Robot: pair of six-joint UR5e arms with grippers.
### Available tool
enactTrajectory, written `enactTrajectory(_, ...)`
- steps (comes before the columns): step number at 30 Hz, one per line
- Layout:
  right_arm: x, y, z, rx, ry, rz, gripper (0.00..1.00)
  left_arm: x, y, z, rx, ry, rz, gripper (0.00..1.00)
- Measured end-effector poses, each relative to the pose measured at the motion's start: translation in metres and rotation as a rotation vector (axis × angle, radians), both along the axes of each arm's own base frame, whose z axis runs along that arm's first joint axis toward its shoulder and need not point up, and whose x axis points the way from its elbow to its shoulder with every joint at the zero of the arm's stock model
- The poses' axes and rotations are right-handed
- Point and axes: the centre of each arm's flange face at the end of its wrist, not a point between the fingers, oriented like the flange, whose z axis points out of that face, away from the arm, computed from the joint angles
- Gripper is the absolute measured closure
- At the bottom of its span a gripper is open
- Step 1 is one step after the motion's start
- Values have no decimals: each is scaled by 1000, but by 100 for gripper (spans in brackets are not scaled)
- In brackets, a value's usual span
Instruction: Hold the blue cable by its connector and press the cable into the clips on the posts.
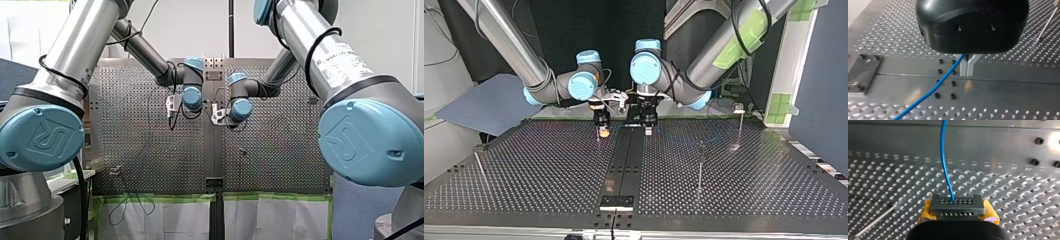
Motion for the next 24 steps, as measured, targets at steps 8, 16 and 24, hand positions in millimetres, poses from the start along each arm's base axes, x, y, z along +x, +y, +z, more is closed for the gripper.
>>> enactTrajectory(8,-19,7,2,-22,-7,-32,100,-1,-14,-49,24,56,-20,99)
enactTrajectory(16,-43,11,-16,-9,10,-64,100,-7,-33,-95,37,81,-50,99)
enactTrajectory(24,-62,22,-43,9,34,-78,100,-19,-49,-131,45,102,-63,99)
